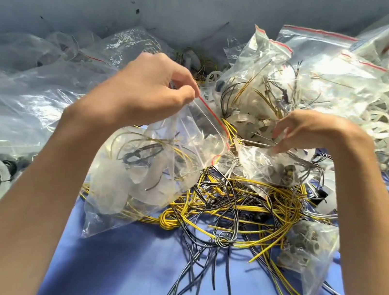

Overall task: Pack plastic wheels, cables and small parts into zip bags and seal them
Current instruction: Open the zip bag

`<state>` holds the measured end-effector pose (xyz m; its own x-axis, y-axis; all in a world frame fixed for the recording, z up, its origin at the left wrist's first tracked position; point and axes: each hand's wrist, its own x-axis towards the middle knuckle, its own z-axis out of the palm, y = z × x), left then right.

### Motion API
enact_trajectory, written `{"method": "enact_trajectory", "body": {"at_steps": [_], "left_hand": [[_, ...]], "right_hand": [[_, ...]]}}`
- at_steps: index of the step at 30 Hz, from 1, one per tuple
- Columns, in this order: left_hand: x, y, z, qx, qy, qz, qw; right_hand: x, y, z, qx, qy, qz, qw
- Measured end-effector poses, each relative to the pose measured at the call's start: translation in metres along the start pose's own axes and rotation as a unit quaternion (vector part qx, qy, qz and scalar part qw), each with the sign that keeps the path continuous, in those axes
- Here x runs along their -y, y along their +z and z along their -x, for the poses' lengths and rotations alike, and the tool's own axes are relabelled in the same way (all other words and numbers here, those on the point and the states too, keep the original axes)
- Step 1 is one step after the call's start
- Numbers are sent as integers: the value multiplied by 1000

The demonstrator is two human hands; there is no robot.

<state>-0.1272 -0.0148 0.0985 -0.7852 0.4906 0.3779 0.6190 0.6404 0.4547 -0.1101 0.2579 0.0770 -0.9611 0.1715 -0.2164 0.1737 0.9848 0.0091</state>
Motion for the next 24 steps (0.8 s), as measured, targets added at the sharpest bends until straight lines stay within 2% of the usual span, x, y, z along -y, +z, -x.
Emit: {"method": "enact_trajectory", "body": {"at_steps": [2,6,9,12,17,21,24], "left_hand": [[-1,0,0,1,-3,-2,1000],[0,2,-1,0,4,-14,1000],[-1,2,-1,6,9,-8,1000],[-1,1,0,6,6,-9,1000],[0,1,0,1,8,-9,1000],[-4,1,2,28,31,4,999],[-10,7,4,52,53,16,997]], "right_hand": [[-1,2,0,21,11,28,999],[2,7,-1,73,16,-41,996],[3,6,0,43,6,-1,999],[3,-1,3,-23,-12,31,999],[8,-12,8,-135,-75,-140,978],[21,-18,15,-165,-126,-368,906],[31,-20,21,-167,-156,-418,879]]}}
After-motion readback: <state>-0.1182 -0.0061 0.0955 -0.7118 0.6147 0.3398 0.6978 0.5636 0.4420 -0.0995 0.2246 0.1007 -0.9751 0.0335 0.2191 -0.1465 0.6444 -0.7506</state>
